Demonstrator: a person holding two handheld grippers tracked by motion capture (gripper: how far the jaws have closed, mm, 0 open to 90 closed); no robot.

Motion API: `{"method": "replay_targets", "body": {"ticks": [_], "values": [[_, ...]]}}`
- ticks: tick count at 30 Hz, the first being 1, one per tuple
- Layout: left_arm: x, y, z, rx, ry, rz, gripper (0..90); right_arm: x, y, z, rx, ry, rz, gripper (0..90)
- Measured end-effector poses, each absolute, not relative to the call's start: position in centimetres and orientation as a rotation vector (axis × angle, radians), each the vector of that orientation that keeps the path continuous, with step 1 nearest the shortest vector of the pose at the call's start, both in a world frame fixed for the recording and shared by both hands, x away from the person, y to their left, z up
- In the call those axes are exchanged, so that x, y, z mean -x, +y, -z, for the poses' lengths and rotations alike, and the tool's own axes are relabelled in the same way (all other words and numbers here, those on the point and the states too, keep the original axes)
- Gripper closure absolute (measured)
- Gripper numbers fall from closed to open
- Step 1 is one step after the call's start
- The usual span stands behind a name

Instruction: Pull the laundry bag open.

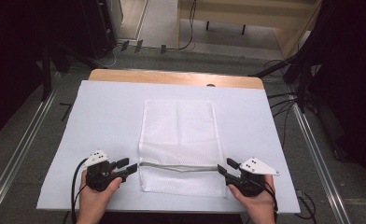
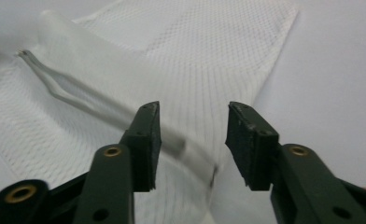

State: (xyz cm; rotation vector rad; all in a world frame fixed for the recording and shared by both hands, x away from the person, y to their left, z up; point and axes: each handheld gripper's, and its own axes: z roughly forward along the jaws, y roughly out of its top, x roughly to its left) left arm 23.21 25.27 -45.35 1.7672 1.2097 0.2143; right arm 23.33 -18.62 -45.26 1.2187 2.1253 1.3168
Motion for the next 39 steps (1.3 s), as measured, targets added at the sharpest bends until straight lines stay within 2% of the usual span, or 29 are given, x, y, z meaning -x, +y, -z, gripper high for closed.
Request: {"method": "replay_targets", "body": {"ticks": [4, 8, 11, 16, 18, 19, 20, 21, 22, 26, 29, 30, 31, 32, 33, 34, 35, 38, 39], "values": [[-23.1, 25.3, 45.4, -1.768, 1.222, -0.233, 37.8, -23.4, -19.0, 45.1, -1.236, 2.122, -1.324, 47.6], [-22.6, 24.9, 45.8, -1.777, 1.222, -0.134, 43.8, -23.6, -19.7, 45.2, -1.275, 2.09, -1.321, 45.5], [-22.0, 24.3, 46.2, -1.814, 1.219, -0.123, 44.4, -23.6, -20.2, 45.2, -1.29, 2.072, -1.323, 45.4], [-20.7, 21.9, 46.9, -1.926, 1.199, -0.192, 43.5, -23.6, -20.5, 45.2, -1.293, 2.067, -1.318, 45.4], [-20.3, 21.1, 47.0, -1.971, 1.187, -0.241, 53.5, -23.5, -20.6, 45.2, -1.288, 2.064, -1.321, 45.4], [-20.2, 20.8, 46.9, -1.994, 1.189, -0.269, 53.5, -23.5, -20.6, 45.2, -1.288, 2.064, -1.321, 45.4], [-20.3, 20.8, 46.9, -2.008, 1.179, -0.234, 76.9, -23.5, -20.6, 45.2, -1.293, 2.062, -1.318, 45.4], [-20.5, 21.0, 46.9, -2.01, 1.174, -0.168, 76.9, -23.5, -20.8, 45.2, -1.291, 2.059, -1.315, 45.5], [-20.6, 21.2, 46.9, -2.009, 1.181, -0.149, 89.8, -23.5, -21.1, 45.1, -1.3, 2.05, -1.318, 45.5], [-20.3, 21.8, 46.5, -2.02, 1.154, -0.131, 90.0, -23.6, -22.0, 45.1, -1.315, 2.021, -1.318, 45.4], [-20.2, 22.4, 46.3, -2.015, 1.112, -0.049, 90.0, -23.6, -22.4, 45.1, -1.313, 2.016, -1.322, 45.4], [-20.2, 22.6, 46.3, -2.016, 1.087, -0.033, 89.0, -23.5, -22.6, 45.0, -1.321, 2.008, -1.321, 45.4], [-20.0, 22.7, 46.3, -2.011, 1.074, -0.052, 82.3, -23.5, -22.9, 45.0, -1.325, 2.006, -1.32, 45.3], [-19.8, 22.8, 46.3, -1.998, 1.079, -0.103, 56.1, -23.6, -23.3, 45.0, -1.327, 2.001, -1.323, 44.1], [-19.7, 23.0, 46.2, -1.976, 1.092, -0.16, 56.1, -23.6, -23.3, 45.0, -1.327, 2.001, -1.323, 44.1], [-19.7, 23.3, 46.0, -1.952, 1.099, -0.2, 45.0, -23.6, -23.6, 45.0, -1.32, 1.999, -1.327, 43.0], [-19.8, 23.6, 45.8, -1.924, 1.1, -0.221, 37.6, -23.6, -23.8, 45.0, -1.322, 1.995, -1.325, 41.6], [-20.5, 25.2, 45.2, -1.847, 1.112, -0.308, 16.4, -23.9, -24.6, 45.2, -1.33, 1.995, -1.321, 34.0], [-20.5, 25.2, 45.2, -1.847, 1.112, -0.308, 13.4, -23.9, -24.6, 45.2, -1.33, 1.995, -1.321, 34.0]]}}
